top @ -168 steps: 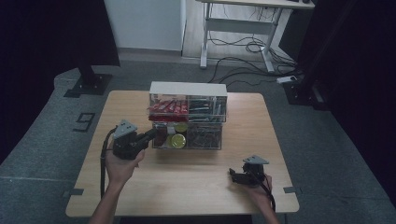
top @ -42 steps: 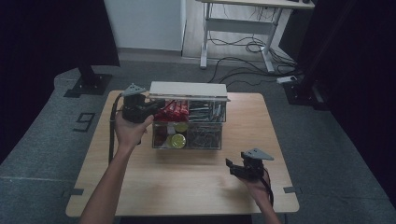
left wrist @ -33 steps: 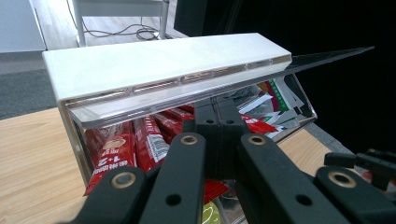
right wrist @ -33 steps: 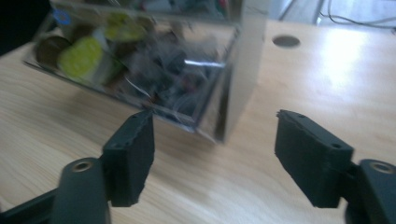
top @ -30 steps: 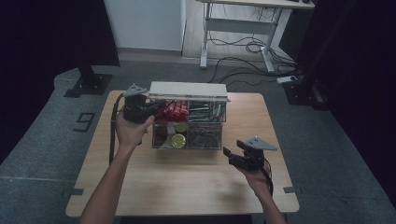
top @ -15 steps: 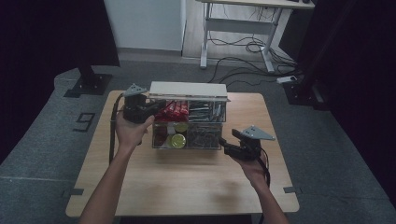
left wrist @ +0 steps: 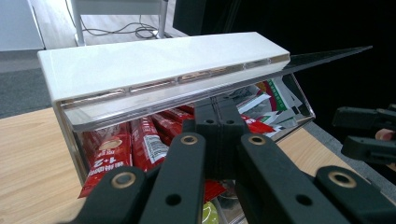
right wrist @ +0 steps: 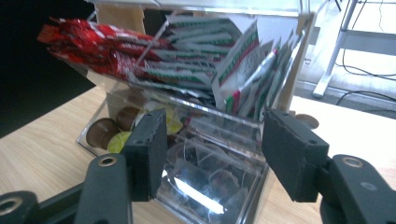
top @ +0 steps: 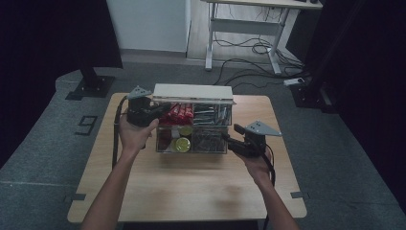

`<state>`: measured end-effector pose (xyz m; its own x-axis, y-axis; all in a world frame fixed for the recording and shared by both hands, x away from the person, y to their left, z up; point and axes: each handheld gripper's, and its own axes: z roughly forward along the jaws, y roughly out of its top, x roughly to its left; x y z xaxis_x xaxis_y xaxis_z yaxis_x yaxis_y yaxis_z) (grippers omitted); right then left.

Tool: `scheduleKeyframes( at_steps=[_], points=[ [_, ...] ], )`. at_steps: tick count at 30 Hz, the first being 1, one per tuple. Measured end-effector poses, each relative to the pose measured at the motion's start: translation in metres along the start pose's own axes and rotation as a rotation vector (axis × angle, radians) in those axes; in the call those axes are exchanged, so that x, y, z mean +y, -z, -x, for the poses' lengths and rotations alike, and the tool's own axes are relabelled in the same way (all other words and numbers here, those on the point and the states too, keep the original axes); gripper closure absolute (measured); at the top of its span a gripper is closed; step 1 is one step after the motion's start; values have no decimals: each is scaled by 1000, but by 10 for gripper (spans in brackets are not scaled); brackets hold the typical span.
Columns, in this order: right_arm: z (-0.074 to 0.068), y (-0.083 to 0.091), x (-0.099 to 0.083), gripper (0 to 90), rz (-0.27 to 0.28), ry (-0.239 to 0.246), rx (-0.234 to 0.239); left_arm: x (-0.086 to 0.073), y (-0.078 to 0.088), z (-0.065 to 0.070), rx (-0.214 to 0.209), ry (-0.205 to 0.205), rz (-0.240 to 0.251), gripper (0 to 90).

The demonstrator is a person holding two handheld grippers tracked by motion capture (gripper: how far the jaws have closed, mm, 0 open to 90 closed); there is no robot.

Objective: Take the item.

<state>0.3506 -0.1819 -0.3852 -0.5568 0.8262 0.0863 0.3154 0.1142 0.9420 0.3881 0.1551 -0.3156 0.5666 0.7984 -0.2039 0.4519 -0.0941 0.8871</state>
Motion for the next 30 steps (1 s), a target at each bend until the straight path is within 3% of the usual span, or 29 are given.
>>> scheduleKeyframes(
  at_steps=[17, 30],
  points=[
    [-7, -16, 21, 574, -7, 62, 13, 1, 0, 1, -4, -1, -3, 900],
    [-6, -29, 26, 628, -21, 66, -4, 1, 0, 1, -4, -3, -3, 900]
  ],
)
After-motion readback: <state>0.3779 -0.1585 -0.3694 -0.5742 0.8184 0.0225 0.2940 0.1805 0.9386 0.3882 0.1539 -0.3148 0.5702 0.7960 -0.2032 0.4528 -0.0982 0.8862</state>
